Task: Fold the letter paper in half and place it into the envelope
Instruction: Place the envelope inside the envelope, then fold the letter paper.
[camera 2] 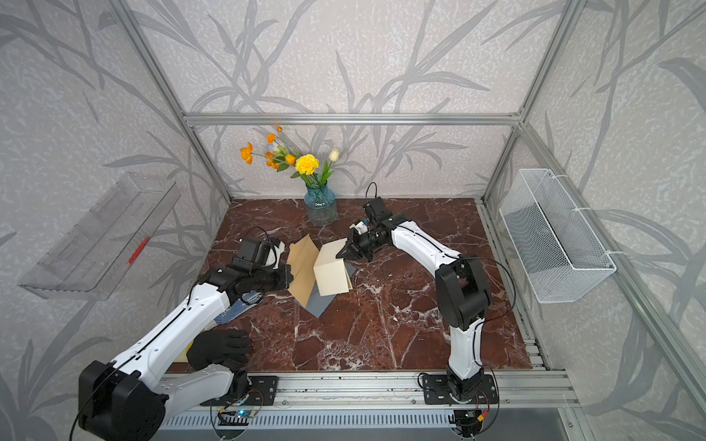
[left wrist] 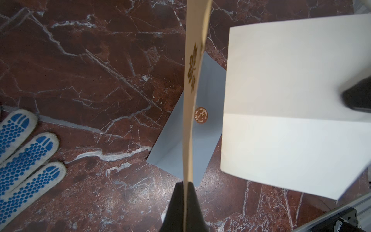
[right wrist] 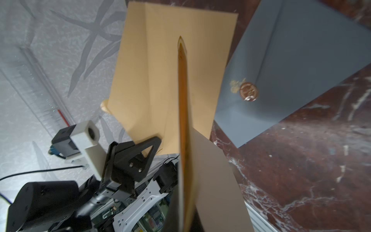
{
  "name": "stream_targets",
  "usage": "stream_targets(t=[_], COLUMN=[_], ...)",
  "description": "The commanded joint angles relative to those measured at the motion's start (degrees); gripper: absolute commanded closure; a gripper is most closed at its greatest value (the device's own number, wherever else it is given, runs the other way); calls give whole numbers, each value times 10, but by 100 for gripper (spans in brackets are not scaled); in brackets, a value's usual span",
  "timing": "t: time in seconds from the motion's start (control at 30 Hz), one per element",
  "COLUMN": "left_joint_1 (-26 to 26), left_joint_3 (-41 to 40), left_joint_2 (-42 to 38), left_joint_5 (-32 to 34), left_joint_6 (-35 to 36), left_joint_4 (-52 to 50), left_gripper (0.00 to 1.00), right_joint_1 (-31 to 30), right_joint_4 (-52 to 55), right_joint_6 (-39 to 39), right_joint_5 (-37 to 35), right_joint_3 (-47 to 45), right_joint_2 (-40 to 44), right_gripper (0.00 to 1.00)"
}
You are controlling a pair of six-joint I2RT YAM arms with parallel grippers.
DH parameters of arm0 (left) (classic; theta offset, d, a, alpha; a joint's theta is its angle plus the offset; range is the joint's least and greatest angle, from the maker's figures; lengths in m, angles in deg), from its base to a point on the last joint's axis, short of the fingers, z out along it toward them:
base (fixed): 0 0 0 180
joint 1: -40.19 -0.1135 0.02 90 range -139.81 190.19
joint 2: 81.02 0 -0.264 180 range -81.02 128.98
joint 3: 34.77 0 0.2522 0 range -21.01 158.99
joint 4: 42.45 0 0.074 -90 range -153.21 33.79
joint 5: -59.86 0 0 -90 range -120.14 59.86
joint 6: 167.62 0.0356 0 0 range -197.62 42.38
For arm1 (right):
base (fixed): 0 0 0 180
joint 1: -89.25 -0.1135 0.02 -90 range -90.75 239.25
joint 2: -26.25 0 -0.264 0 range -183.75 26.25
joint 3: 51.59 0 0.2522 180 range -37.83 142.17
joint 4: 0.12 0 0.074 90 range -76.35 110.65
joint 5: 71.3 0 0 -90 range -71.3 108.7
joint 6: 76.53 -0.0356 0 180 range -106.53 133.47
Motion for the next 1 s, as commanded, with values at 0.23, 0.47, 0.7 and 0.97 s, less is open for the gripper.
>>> stream_targets(t=[0.23,0.47,0.7,0.97], left_joint_1=[1,0,3,14], left_joint_3=[-10,57,135,64], left_joint_2=[69,85,136,159], left_joint_5=[-92,-32,-111,-211], left_joint_6=[-72,-115,-241,-458], left_joint_4=[33,-39,-36,194], left_gripper=[92,1,0,0], right_joint_1=[3,3,-7,-26], right_joint_4=[-26,-11,-82,-224], right_joint_6=[114,141,122,28], right_joint_5=[-106,-162,-194,-169], right_joint_3=[-25,-24,-65,-114], right_joint_2=[14,59,113,145], right_gripper=[100,100,100,100])
